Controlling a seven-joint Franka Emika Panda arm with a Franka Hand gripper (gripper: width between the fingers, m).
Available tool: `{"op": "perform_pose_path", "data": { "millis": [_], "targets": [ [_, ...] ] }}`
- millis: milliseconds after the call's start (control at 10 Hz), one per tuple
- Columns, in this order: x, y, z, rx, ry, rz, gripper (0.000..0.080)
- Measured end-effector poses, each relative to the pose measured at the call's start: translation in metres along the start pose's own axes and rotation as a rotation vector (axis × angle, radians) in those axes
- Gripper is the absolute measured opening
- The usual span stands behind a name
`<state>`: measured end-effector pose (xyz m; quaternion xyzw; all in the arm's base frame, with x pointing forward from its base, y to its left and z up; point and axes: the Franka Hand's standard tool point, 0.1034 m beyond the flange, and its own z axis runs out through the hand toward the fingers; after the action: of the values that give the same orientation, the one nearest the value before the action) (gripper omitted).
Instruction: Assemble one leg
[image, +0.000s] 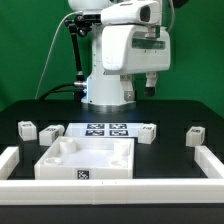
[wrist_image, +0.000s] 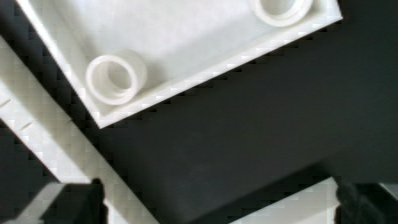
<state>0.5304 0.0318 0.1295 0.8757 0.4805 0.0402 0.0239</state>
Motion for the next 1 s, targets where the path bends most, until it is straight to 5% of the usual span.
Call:
{"op": "perform_pose_path", "data": {
  "millis": [800, 1000],
  "targets": [
    [0.0, -0.001, 0.002, 0.003, -0.002, -0.001, 0.065],
    [-0.023, -0.008, 0.017, 0.004, 0.004, -0.102, 0.065]
  ]
}}
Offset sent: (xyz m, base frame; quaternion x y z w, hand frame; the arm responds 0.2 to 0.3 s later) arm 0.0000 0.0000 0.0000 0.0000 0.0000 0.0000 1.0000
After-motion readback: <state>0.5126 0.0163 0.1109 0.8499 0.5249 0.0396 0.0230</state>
